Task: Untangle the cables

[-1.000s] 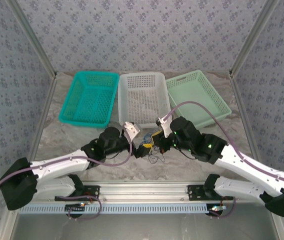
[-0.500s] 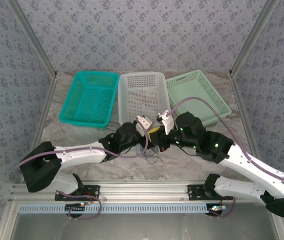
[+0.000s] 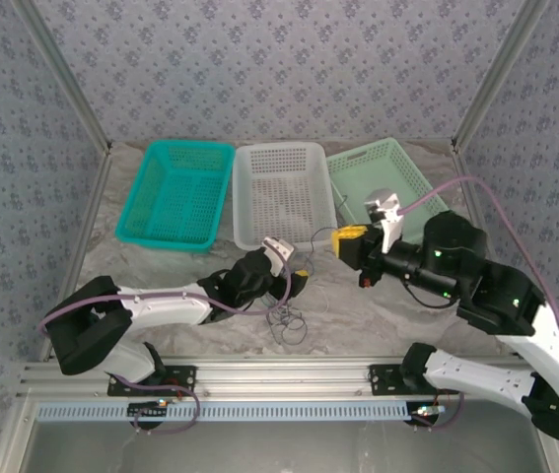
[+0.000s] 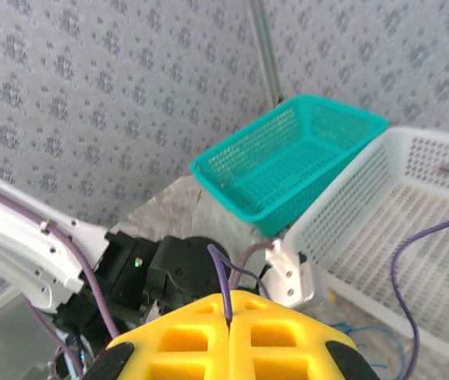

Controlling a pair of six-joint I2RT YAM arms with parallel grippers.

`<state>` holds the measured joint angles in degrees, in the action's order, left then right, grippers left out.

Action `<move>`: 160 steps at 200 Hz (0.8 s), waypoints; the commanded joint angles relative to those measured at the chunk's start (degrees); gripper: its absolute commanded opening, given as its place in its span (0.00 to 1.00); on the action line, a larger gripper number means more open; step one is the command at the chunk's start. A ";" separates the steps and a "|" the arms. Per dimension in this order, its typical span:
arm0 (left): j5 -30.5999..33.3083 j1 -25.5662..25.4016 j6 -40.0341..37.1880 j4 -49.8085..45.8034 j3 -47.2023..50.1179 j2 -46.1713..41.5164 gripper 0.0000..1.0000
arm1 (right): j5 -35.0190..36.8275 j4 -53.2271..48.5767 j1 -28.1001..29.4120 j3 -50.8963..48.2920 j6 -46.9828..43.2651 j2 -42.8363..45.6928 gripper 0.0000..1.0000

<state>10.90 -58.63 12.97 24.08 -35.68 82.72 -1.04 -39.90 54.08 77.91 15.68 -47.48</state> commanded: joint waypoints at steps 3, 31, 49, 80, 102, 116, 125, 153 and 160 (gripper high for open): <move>2.36 -0.43 0.65 -0.51 0.09 -0.21 0.82 | 2.02 -1.48 -0.84 3.95 -3.47 -0.06 0.00; 3.79 -0.43 0.83 -0.61 0.44 -0.02 0.81 | 2.92 -1.79 -1.34 7.90 -5.36 -1.15 0.00; 5.13 -0.43 1.09 -0.95 0.85 -0.51 0.81 | 4.98 -2.37 -1.85 10.14 -6.67 -2.26 0.00; 7.09 -0.43 1.36 -1.55 2.25 -2.44 0.83 | 7.20 -2.33 -4.08 15.16 -8.41 -5.96 0.00; 7.11 -0.43 1.40 -2.12 3.28 -3.92 0.84 | 7.81 0.59 -6.76 18.62 -8.73 -7.87 0.00; 7.62 -0.43 1.51 -2.59 3.73 -4.26 0.85 | 6.87 2.16 -9.03 20.58 -8.73 -9.15 0.00; 8.31 -0.39 1.66 -2.61 4.10 -4.45 0.85 | 5.99 2.06 -10.69 22.41 -8.47 -10.44 0.00; 9.39 -0.43 1.86 -2.61 5.11 -4.92 0.86 | 1.39 2.76 -18.06 26.65 -5.77 -14.03 0.00; 9.56 -0.43 1.84 -2.76 5.26 -5.10 0.86 | 0.53 3.52 -19.86 27.33 -4.86 -14.69 0.00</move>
<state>18.35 -58.63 14.04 22.09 -31.44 79.35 3.18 -39.62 38.72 101.78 8.64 -60.64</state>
